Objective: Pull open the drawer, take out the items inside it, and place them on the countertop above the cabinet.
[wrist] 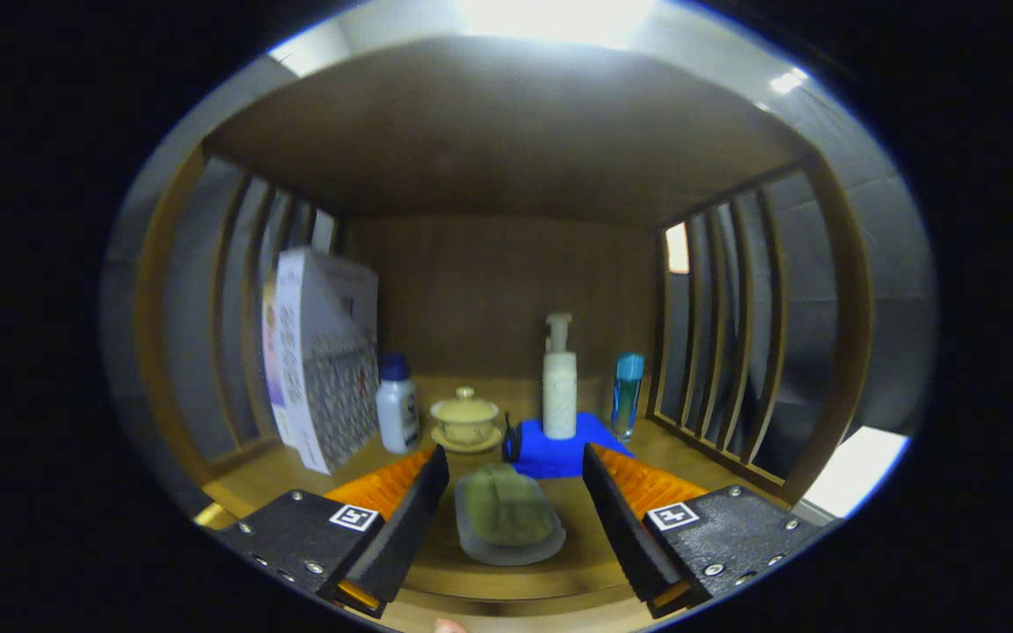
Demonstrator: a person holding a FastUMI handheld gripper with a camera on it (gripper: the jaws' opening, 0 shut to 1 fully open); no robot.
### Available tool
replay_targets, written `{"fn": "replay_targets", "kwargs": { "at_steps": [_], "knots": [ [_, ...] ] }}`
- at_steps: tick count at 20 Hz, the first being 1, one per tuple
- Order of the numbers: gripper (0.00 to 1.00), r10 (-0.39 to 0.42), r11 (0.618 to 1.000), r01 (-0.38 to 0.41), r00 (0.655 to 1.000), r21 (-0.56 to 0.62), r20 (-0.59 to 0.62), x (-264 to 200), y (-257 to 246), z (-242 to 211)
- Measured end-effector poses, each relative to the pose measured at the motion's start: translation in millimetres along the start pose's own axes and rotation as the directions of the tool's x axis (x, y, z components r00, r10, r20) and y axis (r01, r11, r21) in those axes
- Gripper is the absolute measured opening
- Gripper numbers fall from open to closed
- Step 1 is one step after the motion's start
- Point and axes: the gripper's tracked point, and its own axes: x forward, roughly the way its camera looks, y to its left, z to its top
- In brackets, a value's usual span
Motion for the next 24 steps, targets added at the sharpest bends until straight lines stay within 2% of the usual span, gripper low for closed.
{"fn": "replay_targets", "kwargs": {
  "at_steps": [2, 5, 10, 12, 16, 19, 21, 24],
  "knots": [
    [0.95, 0.035, 0.998, -0.037, 0.998, 0.042, 0.056, -33.7, 1.7, 22.5],
    [0.95, 0.018, 0.999, -0.023, 0.993, 0.042, 0.12, -81.4, -8.2, 45.9],
    [0.95, 0.062, 0.997, -0.053, 0.984, -0.058, 0.167, -163.6, -5.9, 51.9],
    [0.95, 0.089, 0.996, -0.083, 0.984, -0.045, 0.154, -192.3, 7.0, 41.6],
    [0.95, 0.203, 0.979, -0.202, 0.97, -0.025, 0.136, -243.2, 36.6, 6.8],
    [0.95, 0.183, 0.982, -0.179, 0.979, -0.054, 0.089, -271.3, 22.8, -34.0],
    [0.95, 0.159, 0.987, -0.158, 0.986, -0.025, 0.042, -281.0, 18.6, -60.6],
    [0.95, 0.184, 0.983, -0.183, 0.982, 0.019, -0.047, -289.7, 21.6, -102.1]
  ]
}}
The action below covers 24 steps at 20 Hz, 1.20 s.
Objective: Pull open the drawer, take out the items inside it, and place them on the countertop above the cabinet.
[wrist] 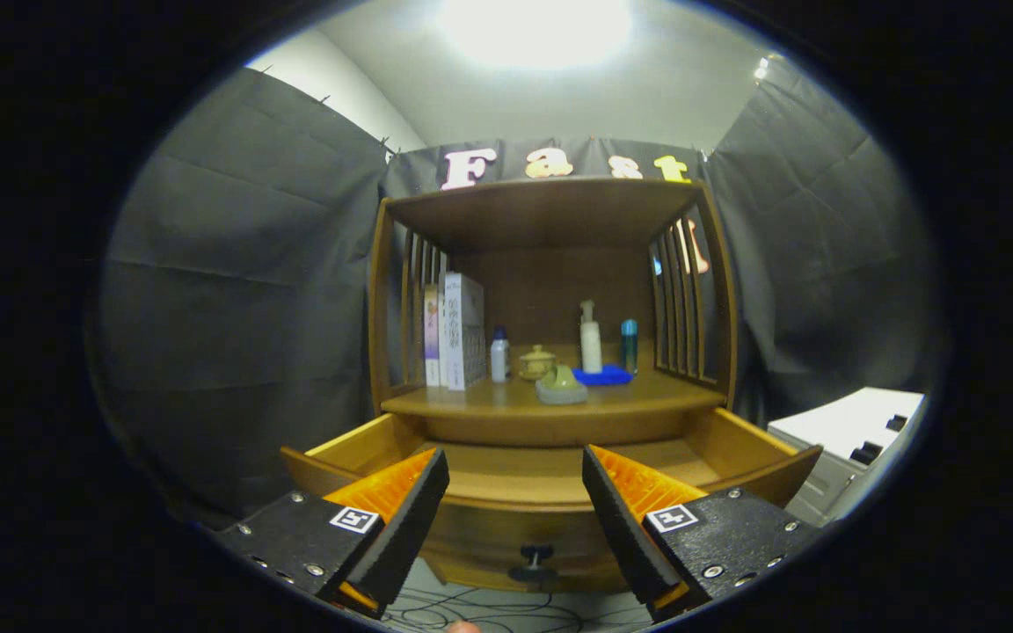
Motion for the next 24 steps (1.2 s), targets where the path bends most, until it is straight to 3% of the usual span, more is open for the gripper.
{"fn": "replay_targets", "kwargs": {
  "at_steps": [10, 15, 24],
  "knots": [
    [0.95, -0.094, 0.996, 0.092, 0.982, -0.02, -0.167, 21.2, -15.9, -76.1],
    [0.94, -0.165, 0.986, 0.161, 0.976, -0.038, -0.139, 23.3, -24.5, -74.4],
    [0.95, -0.139, 0.989, 0.132, 0.983, -0.059, -0.121, 41.6, -26.8, -68.2]
  ]
}}
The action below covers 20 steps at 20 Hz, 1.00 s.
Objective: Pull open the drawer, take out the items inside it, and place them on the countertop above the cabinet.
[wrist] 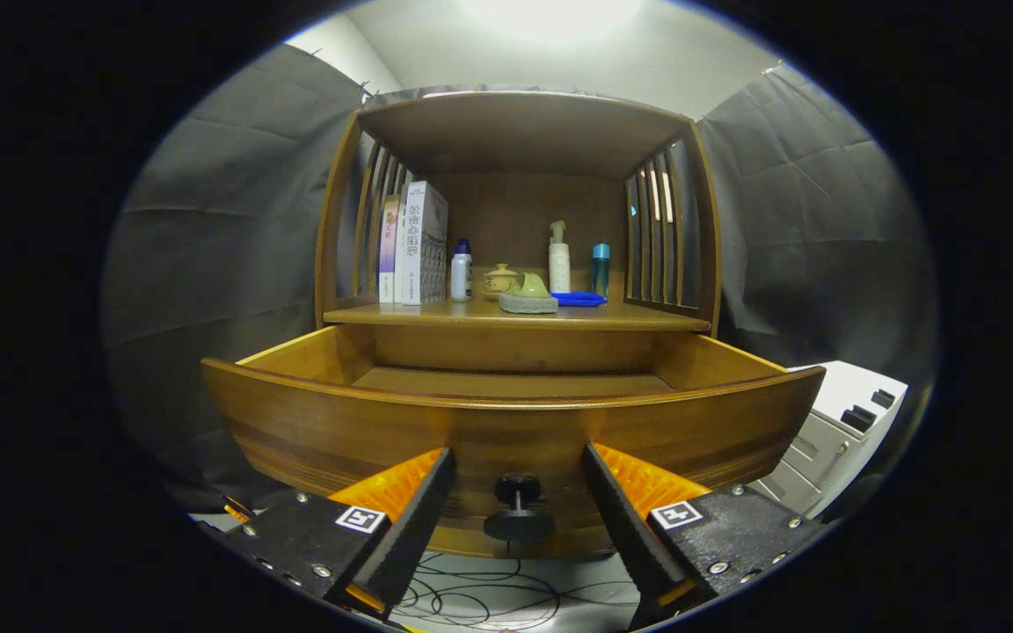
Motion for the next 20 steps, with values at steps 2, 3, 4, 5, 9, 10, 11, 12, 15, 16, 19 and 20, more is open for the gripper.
{"fn": "replay_targets", "kwargs": {
  "at_steps": [2, 3, 4, 5, 9, 10, 11, 12, 15, 16, 19, 20],
  "knots": [
    [0.95, -0.003, 1.0, 0.003, 1.0, 0.006, 0.002, 10.3, 0.7, 1.5],
    [0.95, -0.004, 1.0, 0.004, 1.0, 0.003, -0.004, 15.6, 0.5, 2.0],
    [0.95, -0.003, 1.0, 0.003, 1.0, 0.008, -0.005, 22.6, 1.3, 4.1],
    [0.95, -0.002, 1.0, 0.003, 1.0, 0.013, -0.007, 29.6, 1.6, 6.1],
    [0.94, -0.005, 1.0, 0.005, 1.0, 0.008, 0.0, 54.0, 2.7, 17.3],
    [0.94, -0.007, 1.0, 0.007, 1.0, 0.008, 0.002, 63.0, 0.4, 19.4],
    [0.94, -0.005, 1.0, 0.005, 1.0, 0.015, -0.012, 70.4, 0.3, 18.3],
    [0.95, -0.005, 1.0, 0.005, 1.0, 0.02, -0.009, 80.9, 1.3, 22.6],
    [0.95, -0.003, 1.0, 0.003, 1.0, 0.014, -0.023, 107.2, -0.2, 26.0],
    [0.95, -0.002, 1.0, 0.003, 1.0, 0.017, -0.024, 115.7, -0.4, 27.8],
    [0.95, -0.004, 1.0, 0.005, 1.0, 0.007, -0.026, 138.8, -1.2, 30.0],
    [0.95, -0.007, 1.0, 0.007, 1.0, -0.001, -0.029, 143.0, -2.9, 25.8]
  ]
}}
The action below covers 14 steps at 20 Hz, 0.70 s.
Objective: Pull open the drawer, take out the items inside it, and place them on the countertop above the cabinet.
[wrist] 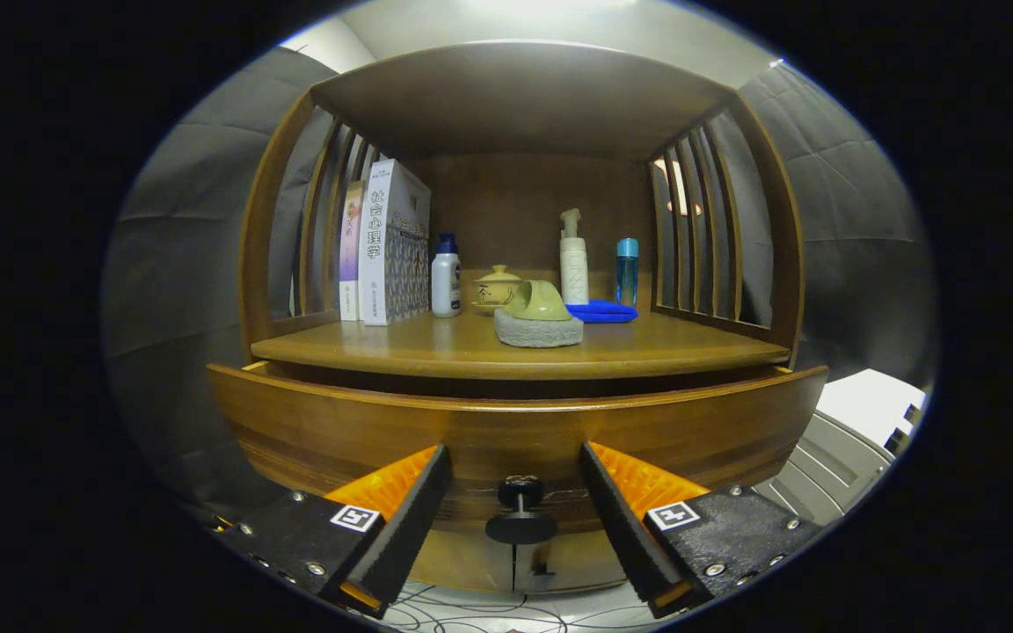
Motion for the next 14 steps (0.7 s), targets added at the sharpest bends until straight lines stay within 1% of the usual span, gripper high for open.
{"fn": "replay_targets", "kwargs": {
  "at_steps": [3, 7, 10, 11, 14],
  "knots": [
    [0.95, -0.007, 1.0, 0.006, 0.999, -0.029, -0.034, 16.0, -4.0, -11.4],
    [0.95, -0.013, 1.0, 0.012, 0.999, -0.029, -0.052, 30.7, -3.7, -11.1],
    [0.94, -0.022, 0.999, 0.021, 0.999, -0.026, -0.04, 34.1, -3.7, -10.7],
    [0.94, -0.015, 1.0, 0.015, 0.999, -0.012, -0.042, 34.2, -2.3, -8.9],
    [0.94, 0.049, 0.999, -0.048, 0.998, 0.02, -0.045, 19.9, -0.8, 7.7]
  ]
}}
